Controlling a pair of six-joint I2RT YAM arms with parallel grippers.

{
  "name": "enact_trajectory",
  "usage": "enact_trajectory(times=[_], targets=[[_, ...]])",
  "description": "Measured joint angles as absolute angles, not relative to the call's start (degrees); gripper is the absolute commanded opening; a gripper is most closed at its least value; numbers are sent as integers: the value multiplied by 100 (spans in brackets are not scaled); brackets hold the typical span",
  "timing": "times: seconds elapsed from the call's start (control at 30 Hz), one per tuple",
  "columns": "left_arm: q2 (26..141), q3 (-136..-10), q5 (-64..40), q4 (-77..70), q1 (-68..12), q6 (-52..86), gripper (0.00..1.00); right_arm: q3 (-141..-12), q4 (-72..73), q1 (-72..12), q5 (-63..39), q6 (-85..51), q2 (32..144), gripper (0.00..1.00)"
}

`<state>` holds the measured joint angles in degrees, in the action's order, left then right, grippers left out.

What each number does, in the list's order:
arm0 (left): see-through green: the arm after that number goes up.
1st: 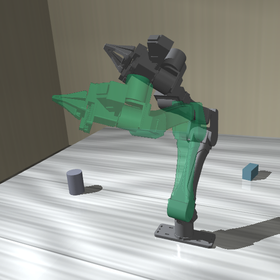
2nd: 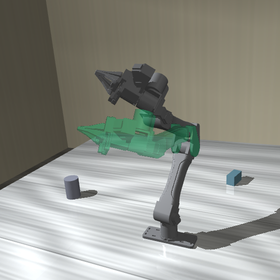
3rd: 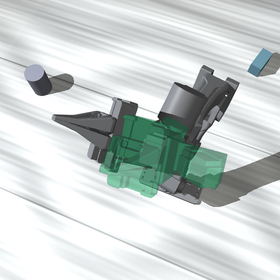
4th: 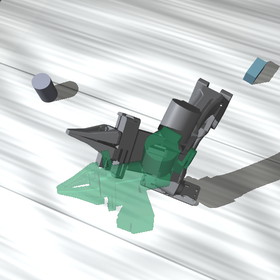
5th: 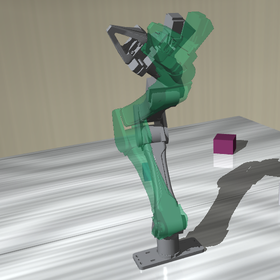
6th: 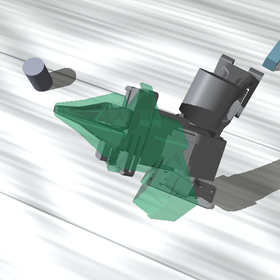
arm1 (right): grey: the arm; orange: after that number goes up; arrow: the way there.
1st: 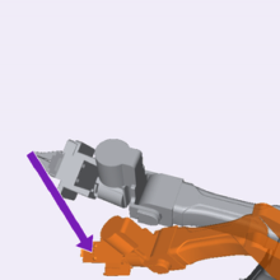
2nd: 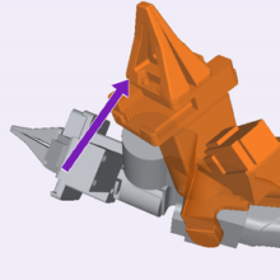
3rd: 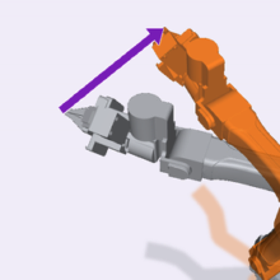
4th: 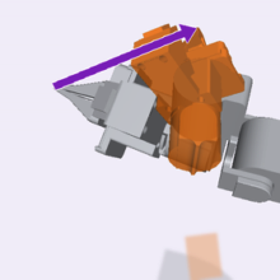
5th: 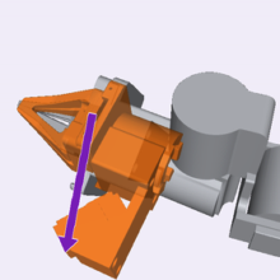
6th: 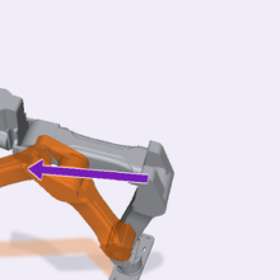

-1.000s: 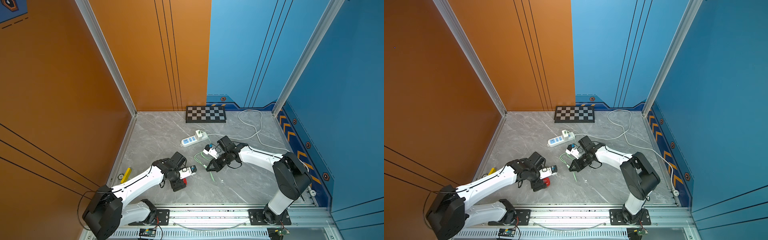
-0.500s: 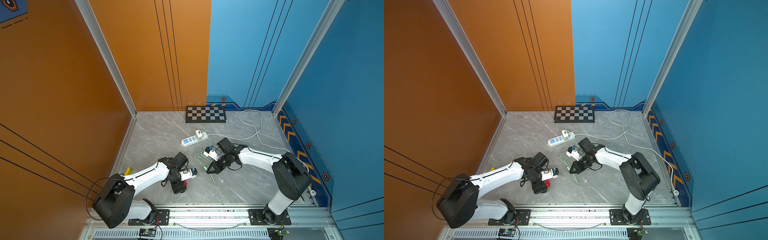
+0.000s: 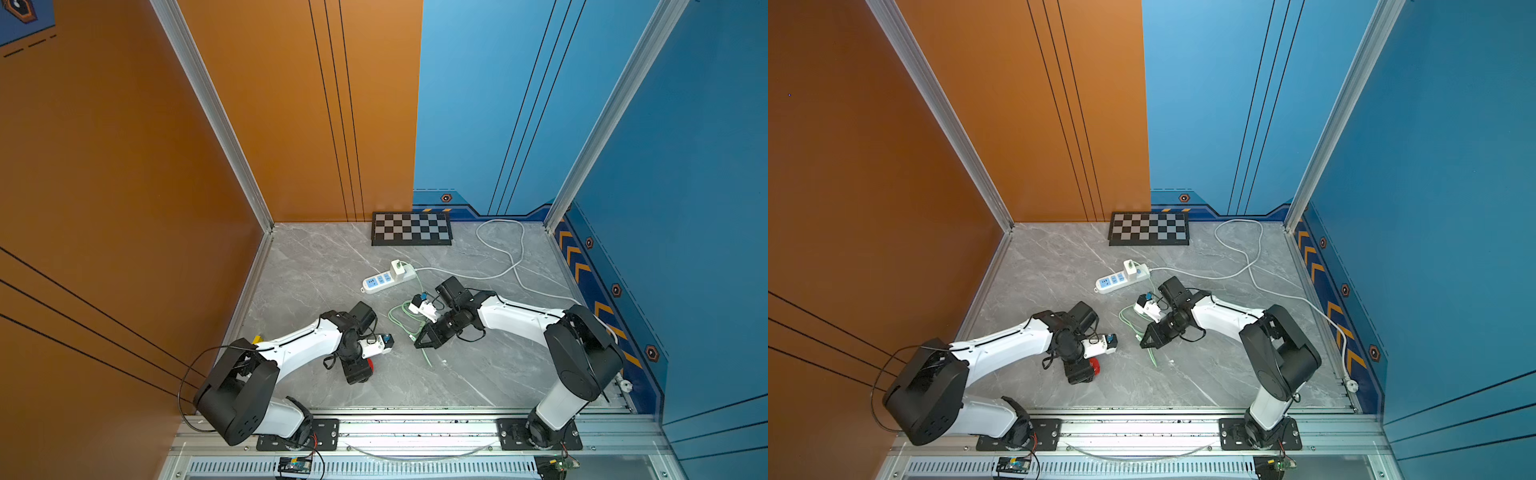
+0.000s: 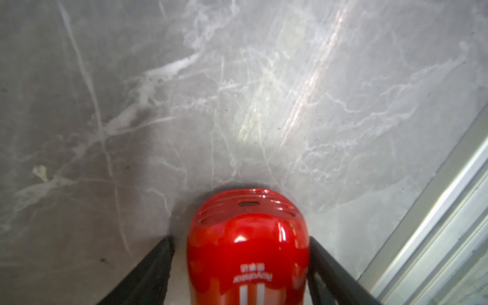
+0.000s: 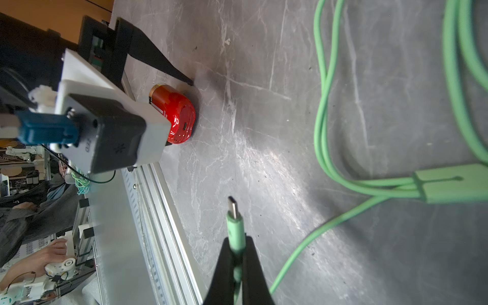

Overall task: Charge the electric shaver
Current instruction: Pick up the electric shaver from the center of the board.

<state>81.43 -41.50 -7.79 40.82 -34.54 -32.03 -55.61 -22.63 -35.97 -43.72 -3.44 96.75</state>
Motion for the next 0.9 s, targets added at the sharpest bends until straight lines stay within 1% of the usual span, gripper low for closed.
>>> enact_trajectory(times=[0.1,0.2,0.27,0.33,0.37,0.4,0.43,0.77,0.9], targets=[[8259,-4241,-733,4097,-3454,-3240,63,-5513,-2246,-3553,-4372,-344,9666,0],[8340,-4307,-714,4101,-3459,-3301,47,-5500,-2239,-3522,-4372,-344,9666,0],[8377,-4333,-709,4106,-3498,-3306,43,-5500,-2233,-3516,-4372,-344,9666,0],[8407,-4359,-701,4119,-3538,-3312,33,-5500,-2233,-3511,-4372,-344,9666,0],[8420,-4370,-698,4123,-3555,-3310,25,-5500,-2233,-3511,-4372,-346,9666,0],[8425,-4377,-694,4125,-3564,-3310,7,-5500,-2231,-3507,-4372,-346,9666,0],[8434,-4386,-692,4132,-3570,-3310,0,-5500,-2233,-3507,-4372,-346,9666,0],[8429,-4418,-596,4143,-3686,-3199,0,-5500,-2235,-3481,-4368,-416,9664,0],[8230,-4372,-331,4049,-3765,-3192,0,-5500,-2255,-3489,-4366,-434,9664,0]])
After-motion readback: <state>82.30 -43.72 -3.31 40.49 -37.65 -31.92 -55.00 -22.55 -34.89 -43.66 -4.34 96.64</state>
